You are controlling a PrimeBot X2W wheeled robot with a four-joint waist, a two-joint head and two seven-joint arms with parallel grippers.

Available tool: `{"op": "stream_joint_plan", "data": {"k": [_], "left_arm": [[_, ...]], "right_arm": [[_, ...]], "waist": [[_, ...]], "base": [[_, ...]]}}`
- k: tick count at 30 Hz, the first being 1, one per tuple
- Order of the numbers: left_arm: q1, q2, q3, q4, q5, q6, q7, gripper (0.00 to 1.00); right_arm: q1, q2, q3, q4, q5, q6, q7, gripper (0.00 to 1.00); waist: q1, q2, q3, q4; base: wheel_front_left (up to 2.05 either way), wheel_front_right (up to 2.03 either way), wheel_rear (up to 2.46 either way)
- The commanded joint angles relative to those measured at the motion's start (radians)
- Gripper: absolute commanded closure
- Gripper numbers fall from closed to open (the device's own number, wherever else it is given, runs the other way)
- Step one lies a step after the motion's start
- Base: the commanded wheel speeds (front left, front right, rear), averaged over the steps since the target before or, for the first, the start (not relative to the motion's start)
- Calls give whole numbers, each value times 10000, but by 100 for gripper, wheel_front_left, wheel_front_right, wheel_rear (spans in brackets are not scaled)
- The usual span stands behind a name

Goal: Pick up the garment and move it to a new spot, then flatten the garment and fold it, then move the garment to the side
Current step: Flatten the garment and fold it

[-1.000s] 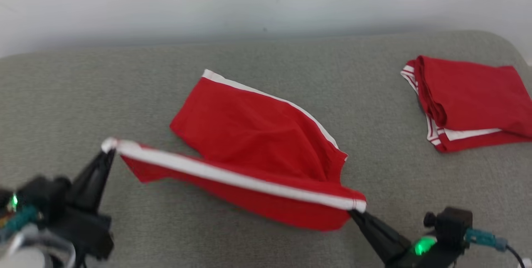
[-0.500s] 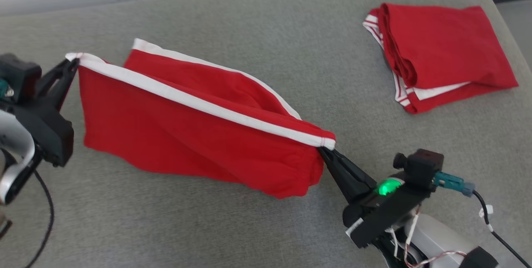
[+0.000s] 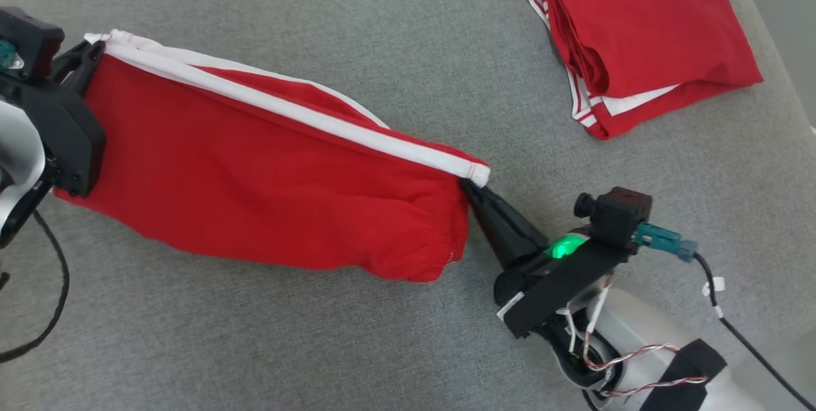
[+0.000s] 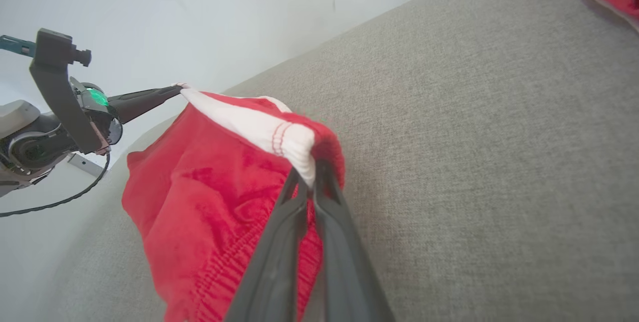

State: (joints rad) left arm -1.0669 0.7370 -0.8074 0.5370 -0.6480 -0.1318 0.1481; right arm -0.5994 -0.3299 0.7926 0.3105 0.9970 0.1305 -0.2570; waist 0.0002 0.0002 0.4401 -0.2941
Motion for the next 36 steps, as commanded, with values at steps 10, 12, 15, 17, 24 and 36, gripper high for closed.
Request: {"op": "stream_joint_plan", "data": {"k": [10, 12, 15, 17, 24, 36], "left_arm": [[-523, -287, -1279, 1280, -626, 34, -1368, 0], [-469, -382, -1407, 1483, -752, 34, -1691, 0], [-266, -606, -1428, 1748, -1178, 33, -2244, 0], [-74, -686, -1373, 1867, -1408, 33, -2657, 0], [507, -832, -890, 2045, -2009, 123, -3752, 0], [2186, -1328, 315, 886, -2033, 973, -4136, 0]], "right_arm": [[-168, 61, 221, 353, 67, 9, -77, 0], [-33, -1, 103, 430, 96, 9, -84, 0], [263, -139, -219, 464, -30, 9, -86, 0], [533, -218, -626, 319, -112, 9, -82, 0], [1760, -144, -2651, -582, -1223, 10, -76, 0], [4338, 1672, -6366, -2716, -5393, 9, -77, 0]], "waist": [[-2, -2, -202, 13], [-2, -2, -349, 82], [-2, -2, -654, 245], [-2, -2, -893, 372], [-2, -2, -1498, 700], [-2, -2, -1921, 1313]], "base": [[0, 0, 0], [0, 0, 0], [0, 0, 0], [0, 0, 0], [0, 0, 0], [0, 0, 0]]}}
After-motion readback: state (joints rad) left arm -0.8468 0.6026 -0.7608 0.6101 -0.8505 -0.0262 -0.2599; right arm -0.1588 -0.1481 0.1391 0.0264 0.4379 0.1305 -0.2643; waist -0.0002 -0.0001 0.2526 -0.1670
